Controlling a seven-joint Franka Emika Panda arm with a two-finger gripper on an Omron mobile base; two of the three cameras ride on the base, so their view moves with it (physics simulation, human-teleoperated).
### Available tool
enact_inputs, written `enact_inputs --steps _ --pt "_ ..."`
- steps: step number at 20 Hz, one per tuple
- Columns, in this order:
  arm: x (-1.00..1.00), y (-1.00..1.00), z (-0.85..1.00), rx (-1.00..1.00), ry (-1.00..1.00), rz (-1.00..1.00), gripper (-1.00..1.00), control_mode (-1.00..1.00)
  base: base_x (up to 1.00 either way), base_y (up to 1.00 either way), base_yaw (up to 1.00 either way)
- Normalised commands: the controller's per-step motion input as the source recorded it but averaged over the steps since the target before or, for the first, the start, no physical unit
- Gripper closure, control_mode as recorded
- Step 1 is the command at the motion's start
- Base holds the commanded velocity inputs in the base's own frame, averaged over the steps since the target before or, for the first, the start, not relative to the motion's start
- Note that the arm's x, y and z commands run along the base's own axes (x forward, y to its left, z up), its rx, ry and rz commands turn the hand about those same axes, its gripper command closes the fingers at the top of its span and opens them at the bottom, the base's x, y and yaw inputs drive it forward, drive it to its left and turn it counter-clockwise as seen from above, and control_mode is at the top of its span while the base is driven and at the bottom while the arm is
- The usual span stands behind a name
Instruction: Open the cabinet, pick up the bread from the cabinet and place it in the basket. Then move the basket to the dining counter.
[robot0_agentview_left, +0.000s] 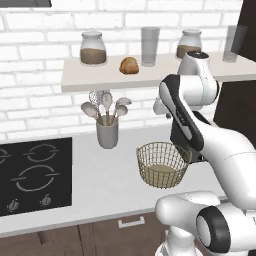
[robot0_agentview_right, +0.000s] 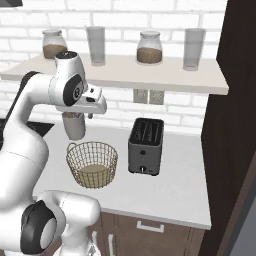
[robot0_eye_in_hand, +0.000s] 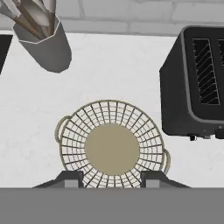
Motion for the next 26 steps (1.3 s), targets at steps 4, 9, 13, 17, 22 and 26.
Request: enact_inputs --steps 4,9,13,17,22,26 --pt "-0.33 0.00 0.00 0.00 -0.07 0.00 -1.00 -1.00 0.00 0.00 0.00" --pt "-0.56 0.53 0.39 -0.01 -0.59 -0.02 -1.00 -1.00 0.00 0.00 0.00" --pt "0.00 0.59 0.92 0.00 -0.51 0.00 -1.00 -1.00 0.00 0.00 0.00" --pt "0.00 0.33 1.00 0.00 -0.41 0.00 -1.00 -1.00 0.00 0.00 0.00" --pt "0.14 0.09 0.88 0.09 -0.16 0.00 -1.00 -1.00 0.00 0.00 0.00" --pt "0.40 0.03 0.18 0.20 -0.02 -0.03 -1.00 -1.00 0.00 0.00 0.00"
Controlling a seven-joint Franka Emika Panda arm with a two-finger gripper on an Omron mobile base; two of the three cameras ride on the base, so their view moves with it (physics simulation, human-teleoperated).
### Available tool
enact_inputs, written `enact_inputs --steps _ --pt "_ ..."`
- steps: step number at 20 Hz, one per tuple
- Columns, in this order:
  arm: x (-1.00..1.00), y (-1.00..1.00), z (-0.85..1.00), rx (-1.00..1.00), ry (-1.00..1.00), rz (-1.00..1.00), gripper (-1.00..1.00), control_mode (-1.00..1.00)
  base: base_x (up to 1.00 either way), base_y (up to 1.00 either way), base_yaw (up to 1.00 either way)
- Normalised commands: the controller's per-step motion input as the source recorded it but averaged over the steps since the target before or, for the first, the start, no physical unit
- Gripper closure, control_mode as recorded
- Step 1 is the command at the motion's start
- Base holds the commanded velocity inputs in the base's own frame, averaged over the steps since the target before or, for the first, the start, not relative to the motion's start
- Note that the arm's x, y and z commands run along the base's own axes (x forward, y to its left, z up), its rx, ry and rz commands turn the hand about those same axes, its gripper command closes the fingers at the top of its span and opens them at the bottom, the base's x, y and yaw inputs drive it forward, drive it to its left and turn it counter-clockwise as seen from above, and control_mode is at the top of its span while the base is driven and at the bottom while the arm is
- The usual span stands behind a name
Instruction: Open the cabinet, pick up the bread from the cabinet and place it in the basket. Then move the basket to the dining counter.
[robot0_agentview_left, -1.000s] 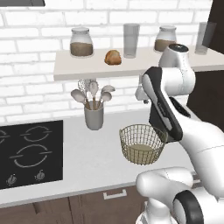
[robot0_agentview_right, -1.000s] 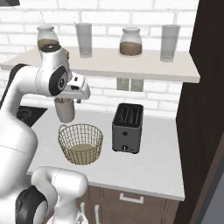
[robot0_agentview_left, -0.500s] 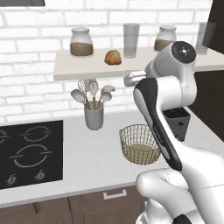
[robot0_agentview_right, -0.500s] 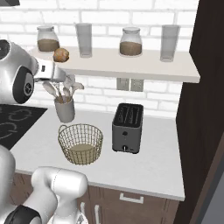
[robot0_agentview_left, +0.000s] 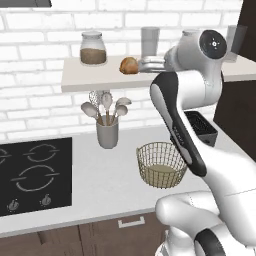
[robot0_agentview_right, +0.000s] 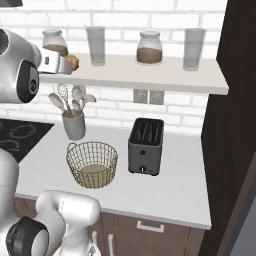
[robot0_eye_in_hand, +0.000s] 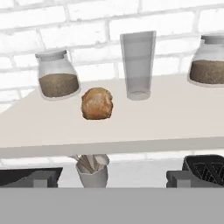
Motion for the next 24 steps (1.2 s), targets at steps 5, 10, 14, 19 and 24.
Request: enact_inputs --steps 5,10,14,19,24 --pt "0.31 0.29 0.32 0.20 0.00 -0.04 -1.00 -1.00 0.00 0.00 0.00" --pt "0.65 0.00 0.00 0.06 0.00 -0.03 -1.00 -1.00 0.00 0.00 0.00" --pt "0.53 0.00 -0.09 0.01 0.03 0.00 -1.00 -1.00 0.00 0.00 0.00" --pt "0.32 0.18 -0.15 0.00 0.07 0.00 -1.00 -1.00 0.00 0.00 0.00" --pt "0.23 0.12 -0.03 0.00 0.04 0.00 -1.00 -1.00 0.00 0.00 0.00"
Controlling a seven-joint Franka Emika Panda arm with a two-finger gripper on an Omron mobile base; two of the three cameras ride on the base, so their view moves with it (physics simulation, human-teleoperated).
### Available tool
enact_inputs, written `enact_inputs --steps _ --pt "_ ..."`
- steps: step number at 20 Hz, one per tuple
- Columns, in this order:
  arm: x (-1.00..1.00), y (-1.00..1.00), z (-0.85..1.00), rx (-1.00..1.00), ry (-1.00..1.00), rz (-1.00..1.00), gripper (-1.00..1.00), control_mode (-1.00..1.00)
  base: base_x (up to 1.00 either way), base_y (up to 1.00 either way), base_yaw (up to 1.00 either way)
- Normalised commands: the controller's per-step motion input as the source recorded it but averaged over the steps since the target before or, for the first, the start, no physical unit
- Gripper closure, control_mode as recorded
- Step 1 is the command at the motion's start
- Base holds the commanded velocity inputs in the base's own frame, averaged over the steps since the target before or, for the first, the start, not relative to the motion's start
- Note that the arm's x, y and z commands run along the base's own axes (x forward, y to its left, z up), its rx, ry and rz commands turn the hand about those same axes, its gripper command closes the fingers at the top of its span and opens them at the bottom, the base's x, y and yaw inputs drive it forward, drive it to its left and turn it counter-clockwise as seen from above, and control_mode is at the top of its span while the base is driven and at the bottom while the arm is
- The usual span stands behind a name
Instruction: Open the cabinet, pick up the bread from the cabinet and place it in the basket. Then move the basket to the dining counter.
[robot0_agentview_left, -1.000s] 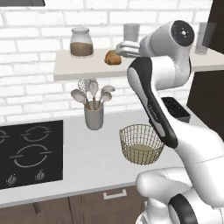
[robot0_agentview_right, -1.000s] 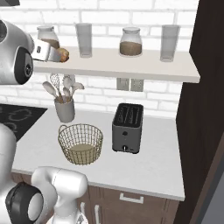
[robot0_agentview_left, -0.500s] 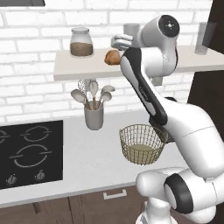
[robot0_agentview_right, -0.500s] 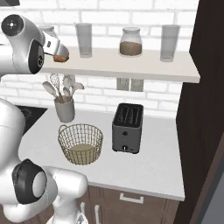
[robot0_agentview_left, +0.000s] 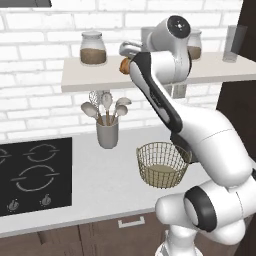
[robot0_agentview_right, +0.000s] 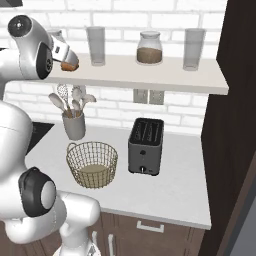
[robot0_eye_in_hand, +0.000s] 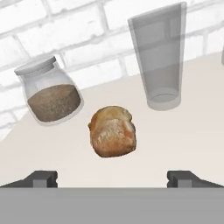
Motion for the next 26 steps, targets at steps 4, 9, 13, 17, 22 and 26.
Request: enact_inputs --steps 4,9,13,17,22,26 --pt "0.11 0.00 -0.07 0.00 0.04 0.00 -1.00 -1.00 0.00 0.00 0.00" --pt "0.19 0.00 -0.10 0.00 0.03 0.00 -1.00 -1.00 0.00 0.00 0.00" --pt "0.30 0.00 -0.05 0.00 0.00 0.00 -1.00 -1.00 0.00 0.00 0.00" --pt "0.36 0.00 -0.05 0.00 0.00 0.01 -1.00 -1.00 0.00 0.00 0.00" --pt "0.28 0.02 -0.04 -0.03 0.04 0.05 -1.00 -1.00 0.00 0.00 0.00" --pt "0.06 0.14 -0.08 -0.05 0.03 0.07 -1.00 -1.00 0.00 0.00 0.00"
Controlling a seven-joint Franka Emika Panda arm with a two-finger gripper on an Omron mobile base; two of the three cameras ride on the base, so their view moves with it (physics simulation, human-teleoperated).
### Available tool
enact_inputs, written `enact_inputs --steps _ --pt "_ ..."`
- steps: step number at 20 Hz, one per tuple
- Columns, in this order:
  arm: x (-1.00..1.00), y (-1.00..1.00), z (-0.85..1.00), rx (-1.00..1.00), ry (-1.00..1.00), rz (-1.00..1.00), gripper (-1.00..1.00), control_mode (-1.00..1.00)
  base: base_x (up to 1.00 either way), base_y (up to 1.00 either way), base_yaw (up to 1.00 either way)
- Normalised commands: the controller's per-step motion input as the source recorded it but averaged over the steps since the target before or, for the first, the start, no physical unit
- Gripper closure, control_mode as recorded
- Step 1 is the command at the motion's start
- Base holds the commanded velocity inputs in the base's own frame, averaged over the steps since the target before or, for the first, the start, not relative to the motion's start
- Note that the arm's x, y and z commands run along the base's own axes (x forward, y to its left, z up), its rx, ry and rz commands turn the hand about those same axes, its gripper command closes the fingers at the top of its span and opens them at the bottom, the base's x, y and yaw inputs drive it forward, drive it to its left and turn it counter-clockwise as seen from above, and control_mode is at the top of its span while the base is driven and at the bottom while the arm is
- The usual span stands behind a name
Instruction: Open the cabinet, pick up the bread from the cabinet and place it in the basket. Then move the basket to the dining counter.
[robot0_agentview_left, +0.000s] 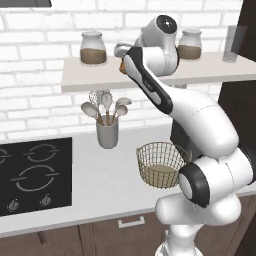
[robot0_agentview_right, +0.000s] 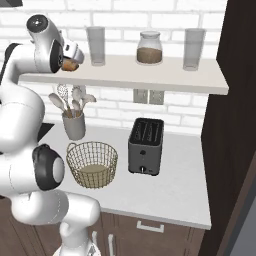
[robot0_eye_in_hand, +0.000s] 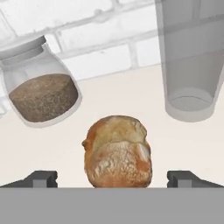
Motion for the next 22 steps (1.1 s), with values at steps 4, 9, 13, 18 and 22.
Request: enact_inputs --steps 4,9,13,18,22 --pt "0.11 0.21 -0.18 -0.07 0.06 0.07 -1.00 -1.00 0.00 0.00 0.00" --pt "0.03 0.05 -0.29 -0.10 0.02 0.08 -1.00 -1.00 0.00 0.00 0.00" --pt "0.09 0.00 -0.14 -0.11 0.00 0.05 -1.00 -1.00 0.00 0.00 0.00" --pt "0.07 0.00 -0.05 -0.14 0.00 0.02 -1.00 -1.00 0.00 0.00 0.00" --pt "0.14 0.00 0.00 -0.11 0.00 0.00 -1.00 -1.00 0.00 0.00 0.00"
